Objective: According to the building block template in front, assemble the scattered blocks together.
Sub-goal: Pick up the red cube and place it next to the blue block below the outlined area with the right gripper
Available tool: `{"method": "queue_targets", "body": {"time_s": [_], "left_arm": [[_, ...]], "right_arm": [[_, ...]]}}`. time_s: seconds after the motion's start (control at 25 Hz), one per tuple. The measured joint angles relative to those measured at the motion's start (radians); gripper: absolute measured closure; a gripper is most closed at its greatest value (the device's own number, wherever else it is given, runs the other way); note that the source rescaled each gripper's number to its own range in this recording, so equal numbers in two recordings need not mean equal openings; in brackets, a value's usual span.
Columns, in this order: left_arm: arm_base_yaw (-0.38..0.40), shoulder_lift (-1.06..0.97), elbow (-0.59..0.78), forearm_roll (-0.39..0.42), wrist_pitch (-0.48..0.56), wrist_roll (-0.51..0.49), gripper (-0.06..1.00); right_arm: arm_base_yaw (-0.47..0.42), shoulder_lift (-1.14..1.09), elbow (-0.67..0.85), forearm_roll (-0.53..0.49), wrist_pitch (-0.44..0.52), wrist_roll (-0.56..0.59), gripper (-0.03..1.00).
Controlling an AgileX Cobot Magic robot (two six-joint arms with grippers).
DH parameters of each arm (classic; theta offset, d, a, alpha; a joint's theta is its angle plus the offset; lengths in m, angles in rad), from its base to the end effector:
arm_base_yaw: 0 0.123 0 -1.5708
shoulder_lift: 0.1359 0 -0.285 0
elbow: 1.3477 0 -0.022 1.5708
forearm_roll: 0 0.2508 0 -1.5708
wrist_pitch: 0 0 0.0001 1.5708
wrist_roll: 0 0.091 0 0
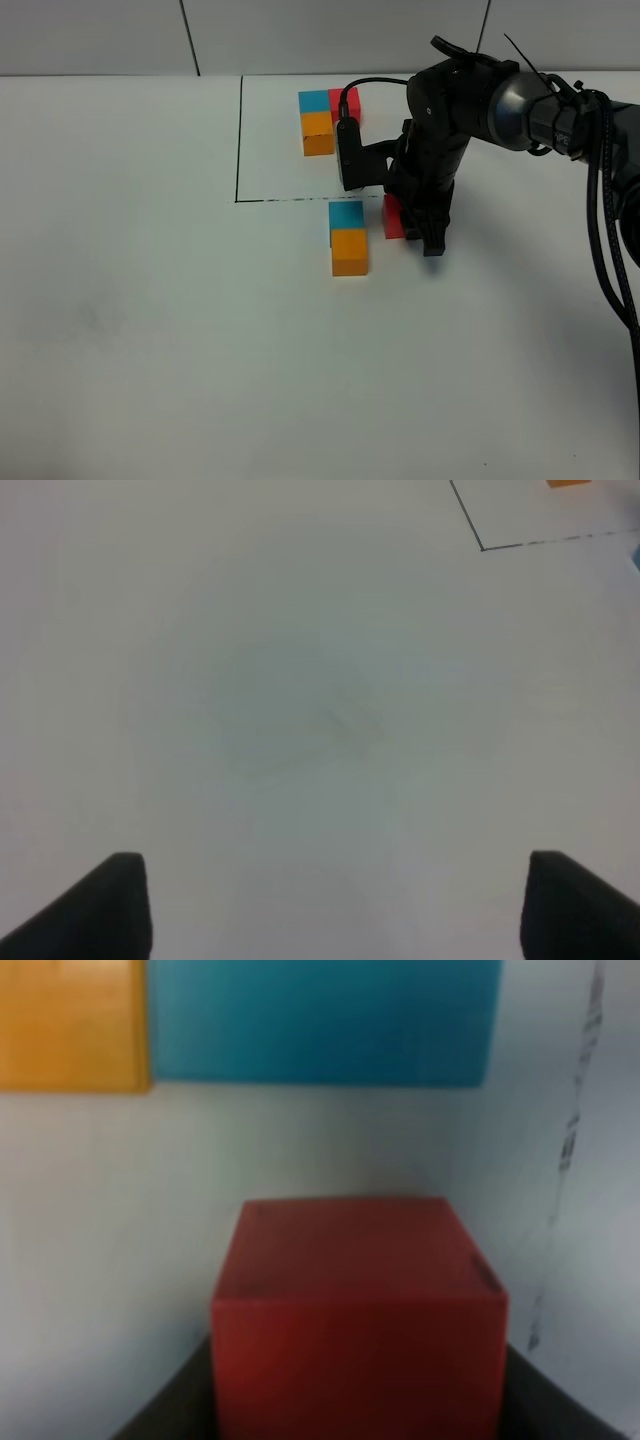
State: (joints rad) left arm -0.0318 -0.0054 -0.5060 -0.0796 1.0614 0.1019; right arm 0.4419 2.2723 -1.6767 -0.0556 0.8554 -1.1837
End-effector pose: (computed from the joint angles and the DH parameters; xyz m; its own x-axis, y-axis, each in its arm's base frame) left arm -0.0067 -0.0061 0.2791 -0.4382 0.0768 -0.8956 0.1217 0.9922 0.0255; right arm 0.4176 0.1933 0.1219 0.0901 -0.9954 -0.0323 -0.9748 -0.0815 -0.2078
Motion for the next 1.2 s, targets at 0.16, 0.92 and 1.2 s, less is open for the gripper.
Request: {"method": "queue_targets", "body": {"time_s": [0.16, 0.92, 1.2], "left_arm": [[0.0, 0.0, 0.0, 0.0, 0.0, 0.0, 0.18], [0.0, 0.0, 0.0, 0.0, 0.0, 0.0, 0.18], [0.0, 0.0, 0.0, 0.0, 0.0, 0.0, 0.18]], "right_arm": [[0.0, 0.004, -0.004, 0.019, -0.015, -0.001, 0.95], [0.0, 0.013, -0.009, 0.068, 0.002, -0.001, 0.95], [0.0, 0.022, -0.014, 0.069, 0.002, -0.005, 0.95]]}}
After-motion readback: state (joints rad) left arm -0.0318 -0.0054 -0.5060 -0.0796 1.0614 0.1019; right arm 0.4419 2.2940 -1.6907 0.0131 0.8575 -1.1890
